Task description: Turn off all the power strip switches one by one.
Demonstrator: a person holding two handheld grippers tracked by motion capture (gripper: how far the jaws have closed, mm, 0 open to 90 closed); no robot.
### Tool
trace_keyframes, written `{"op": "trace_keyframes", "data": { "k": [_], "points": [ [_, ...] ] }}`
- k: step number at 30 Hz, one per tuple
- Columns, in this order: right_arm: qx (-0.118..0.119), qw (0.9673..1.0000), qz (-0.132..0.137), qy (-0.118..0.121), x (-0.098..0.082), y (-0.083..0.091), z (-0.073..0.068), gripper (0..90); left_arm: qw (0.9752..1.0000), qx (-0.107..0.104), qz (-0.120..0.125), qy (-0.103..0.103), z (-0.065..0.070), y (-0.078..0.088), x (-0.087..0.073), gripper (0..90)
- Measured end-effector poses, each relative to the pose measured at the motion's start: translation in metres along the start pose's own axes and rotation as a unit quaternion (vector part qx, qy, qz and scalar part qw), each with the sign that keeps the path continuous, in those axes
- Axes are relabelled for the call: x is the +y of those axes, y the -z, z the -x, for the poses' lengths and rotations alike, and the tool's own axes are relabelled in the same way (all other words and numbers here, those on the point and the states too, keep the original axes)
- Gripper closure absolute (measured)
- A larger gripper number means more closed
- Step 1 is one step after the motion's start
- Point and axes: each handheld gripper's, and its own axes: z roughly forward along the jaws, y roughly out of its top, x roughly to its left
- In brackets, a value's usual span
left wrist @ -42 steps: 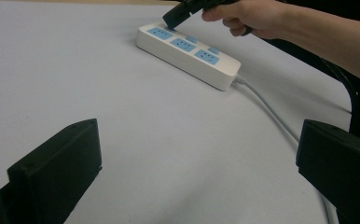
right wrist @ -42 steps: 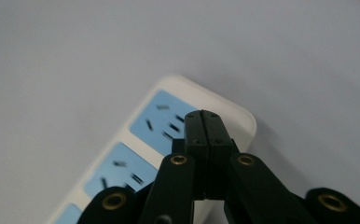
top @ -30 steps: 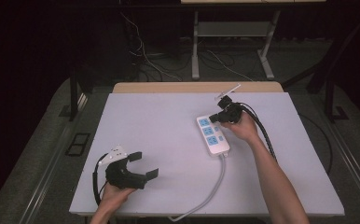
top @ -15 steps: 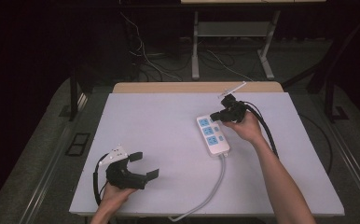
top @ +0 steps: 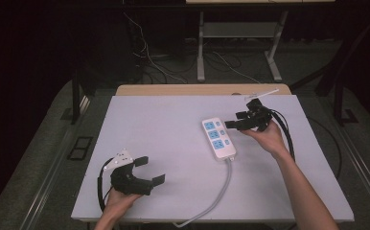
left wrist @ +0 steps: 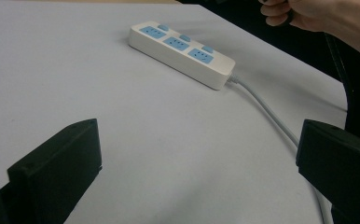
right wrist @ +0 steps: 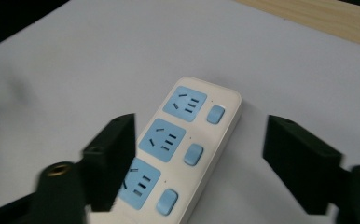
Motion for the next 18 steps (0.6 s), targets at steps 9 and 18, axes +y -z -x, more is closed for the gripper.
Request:
{"op": "trace_keyframes", "data": {
  "k": [9,18],
  "points": [
    [-0.001,0.9993,0.016,-0.035,-0.025,0.033,-0.002,0.2,1.0,-0.003,0.0,0.001,0.001,-0.001,0.0,0.0],
    [0.006,0.9987,0.035,-0.036,-0.053,0.063,-0.017,0.2,1.0,-0.005,0.001,0.002,0.003,-0.003,0.0,0.0]
  ]
}}
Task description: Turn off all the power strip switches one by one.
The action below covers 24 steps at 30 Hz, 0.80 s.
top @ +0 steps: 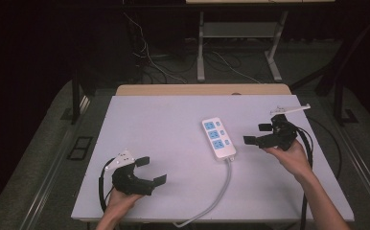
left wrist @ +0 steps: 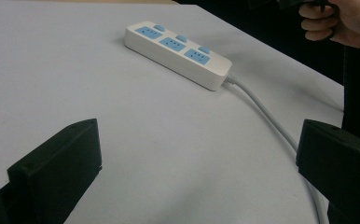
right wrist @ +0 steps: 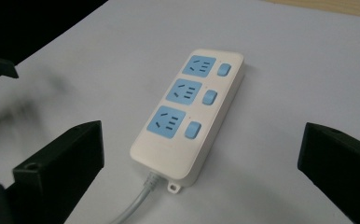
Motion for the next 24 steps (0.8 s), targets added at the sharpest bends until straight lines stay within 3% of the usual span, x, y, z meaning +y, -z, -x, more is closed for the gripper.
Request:
{"op": "trace_keyframes", "data": {
  "k": [11,24],
  "points": [
    [0.006,0.9999,0.014,-0.005,-0.03,0.019,-0.012,0.2,1.0,0.0,-0.002,0.001,-0.001,-0.001,0.0,0.0],
    [0.009,0.9997,0.024,-0.006,-0.083,0.026,-0.033,0.2,1.0,0.004,-0.004,0.004,-0.002,0.001,-0.001,0.0]
  ]
}}
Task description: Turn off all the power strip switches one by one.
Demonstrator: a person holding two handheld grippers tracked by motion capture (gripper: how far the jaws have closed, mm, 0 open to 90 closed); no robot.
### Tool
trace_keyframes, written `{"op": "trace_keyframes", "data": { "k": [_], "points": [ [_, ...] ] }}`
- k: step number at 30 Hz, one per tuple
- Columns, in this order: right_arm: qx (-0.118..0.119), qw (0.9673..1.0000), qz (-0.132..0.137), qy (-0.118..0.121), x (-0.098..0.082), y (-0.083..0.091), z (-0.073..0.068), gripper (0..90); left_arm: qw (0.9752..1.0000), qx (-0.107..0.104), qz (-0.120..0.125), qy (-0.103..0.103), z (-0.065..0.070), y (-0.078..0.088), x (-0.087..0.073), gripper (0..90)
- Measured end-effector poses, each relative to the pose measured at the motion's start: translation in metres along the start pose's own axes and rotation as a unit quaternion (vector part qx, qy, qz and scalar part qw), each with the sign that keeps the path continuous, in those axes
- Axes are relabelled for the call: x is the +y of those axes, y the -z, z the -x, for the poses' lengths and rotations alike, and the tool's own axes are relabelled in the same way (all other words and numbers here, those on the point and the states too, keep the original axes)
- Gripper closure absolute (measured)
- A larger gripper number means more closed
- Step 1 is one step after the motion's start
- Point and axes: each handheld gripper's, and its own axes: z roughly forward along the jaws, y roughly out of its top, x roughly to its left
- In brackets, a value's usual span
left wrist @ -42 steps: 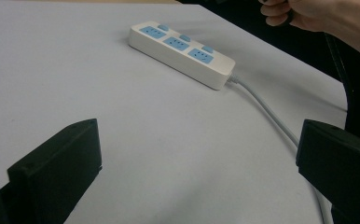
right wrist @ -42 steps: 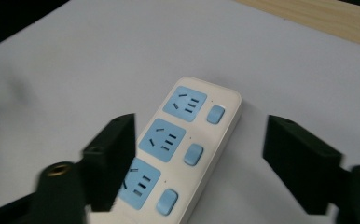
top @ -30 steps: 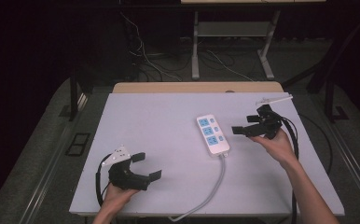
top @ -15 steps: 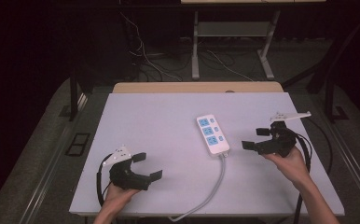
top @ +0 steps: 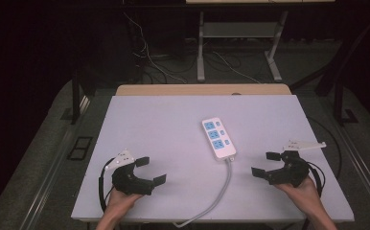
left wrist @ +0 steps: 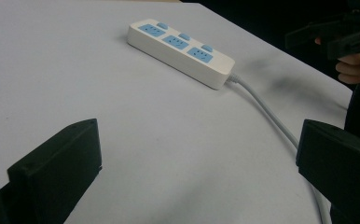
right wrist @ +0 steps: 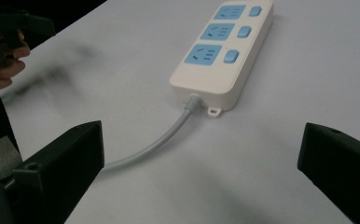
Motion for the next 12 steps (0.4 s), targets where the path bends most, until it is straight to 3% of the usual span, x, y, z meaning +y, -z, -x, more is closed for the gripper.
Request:
{"op": "trace_keyframes", "data": {
  "k": [12],
  "points": [
    [-0.004,1.0,0.006,-0.005,-0.029,0.012,-0.008,0.3,1.0,0.006,-0.003,0.0,-0.003,0.0,-0.001,0.0]
  ]
}}
